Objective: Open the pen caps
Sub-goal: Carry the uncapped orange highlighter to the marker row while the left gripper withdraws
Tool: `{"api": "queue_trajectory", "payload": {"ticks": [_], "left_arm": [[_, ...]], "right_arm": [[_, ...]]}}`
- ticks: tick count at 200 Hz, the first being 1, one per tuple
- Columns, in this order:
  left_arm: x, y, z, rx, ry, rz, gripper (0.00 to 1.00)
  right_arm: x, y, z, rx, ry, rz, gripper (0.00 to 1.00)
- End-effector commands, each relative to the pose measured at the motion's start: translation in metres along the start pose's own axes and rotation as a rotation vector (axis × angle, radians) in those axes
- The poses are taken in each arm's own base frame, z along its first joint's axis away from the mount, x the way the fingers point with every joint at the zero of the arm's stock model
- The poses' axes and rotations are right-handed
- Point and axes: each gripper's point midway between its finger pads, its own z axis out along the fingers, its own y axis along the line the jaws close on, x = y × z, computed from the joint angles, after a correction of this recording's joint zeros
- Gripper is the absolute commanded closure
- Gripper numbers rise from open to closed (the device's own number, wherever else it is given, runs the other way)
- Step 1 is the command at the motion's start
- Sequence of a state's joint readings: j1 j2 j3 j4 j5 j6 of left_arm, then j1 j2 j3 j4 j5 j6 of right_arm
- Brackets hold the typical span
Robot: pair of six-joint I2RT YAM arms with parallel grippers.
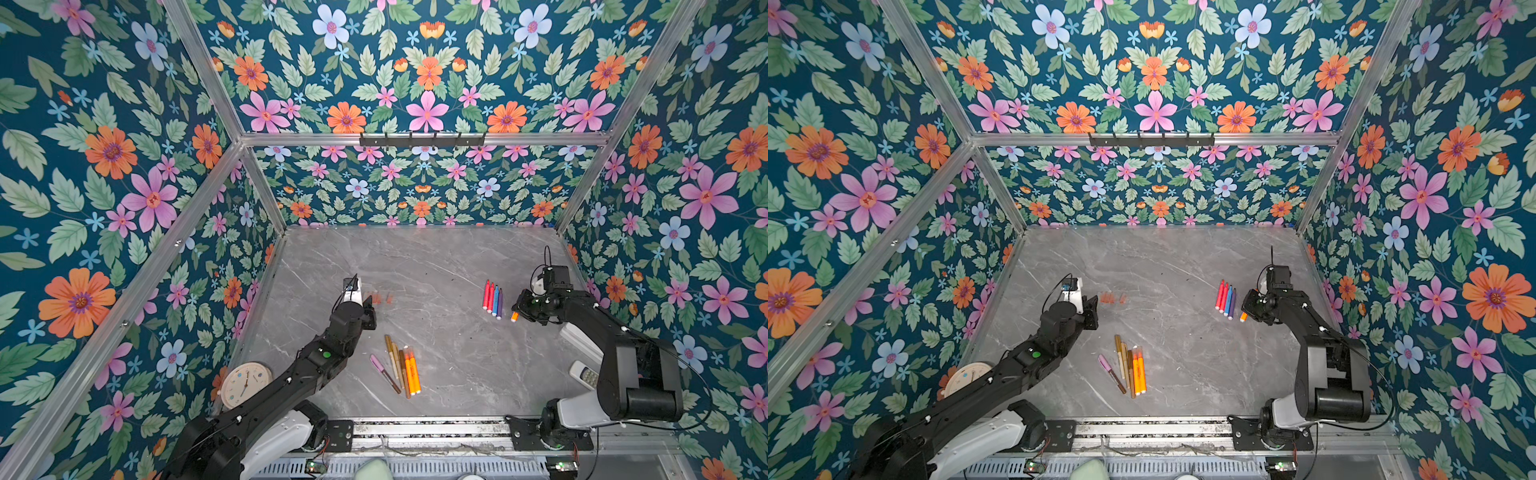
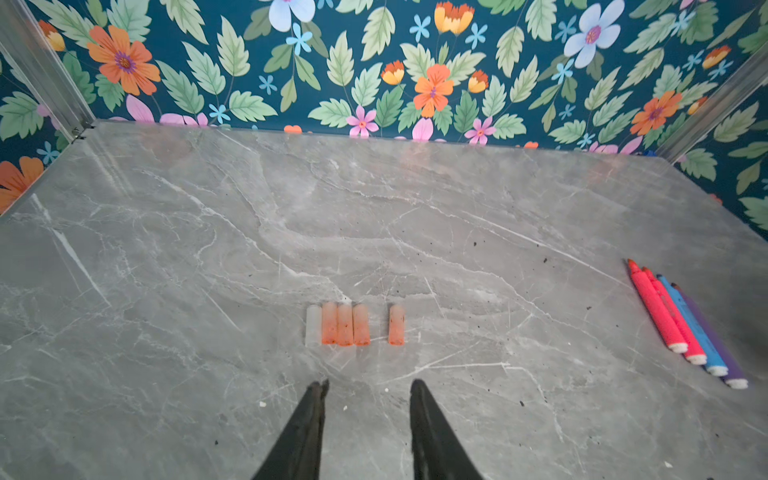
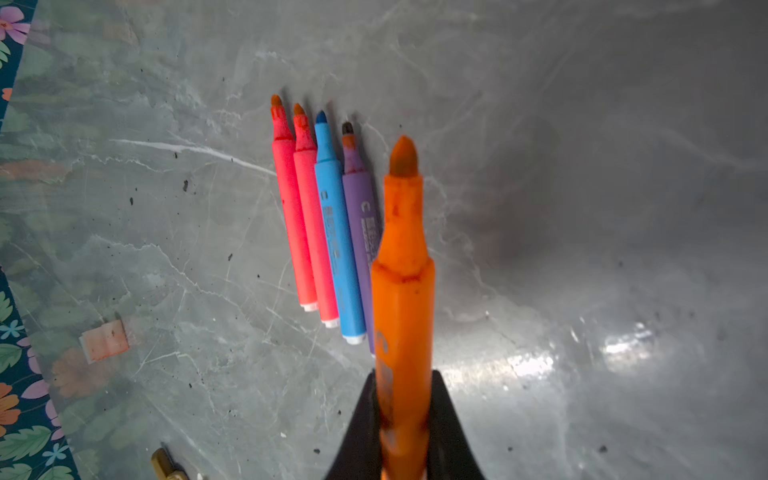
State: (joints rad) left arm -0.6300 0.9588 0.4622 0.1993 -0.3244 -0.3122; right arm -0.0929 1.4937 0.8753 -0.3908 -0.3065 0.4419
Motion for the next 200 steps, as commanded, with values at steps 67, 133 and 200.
{"api": "queue_trajectory", "payload": {"ticks": [67, 133, 200], "left_arm": [[-0.01, -0.007, 0.001, 0.029, -0.034, -0.022, 0.63], [-0.005, -0.01, 0.005, 0.037, -0.008, -0.013, 0.64], [-0.003, -0.01, 0.008, 0.036, 0.002, -0.009, 0.64]], "right_arm": [[-0.002, -0.006, 0.037, 0.018, 0.108, -0.061, 1.0], [0.0, 0.001, 0.044, 0.005, 0.131, -0.074, 0.87], [0.002, 0.003, 0.044, -0.011, 0.133, -0.072, 0.69]]}}
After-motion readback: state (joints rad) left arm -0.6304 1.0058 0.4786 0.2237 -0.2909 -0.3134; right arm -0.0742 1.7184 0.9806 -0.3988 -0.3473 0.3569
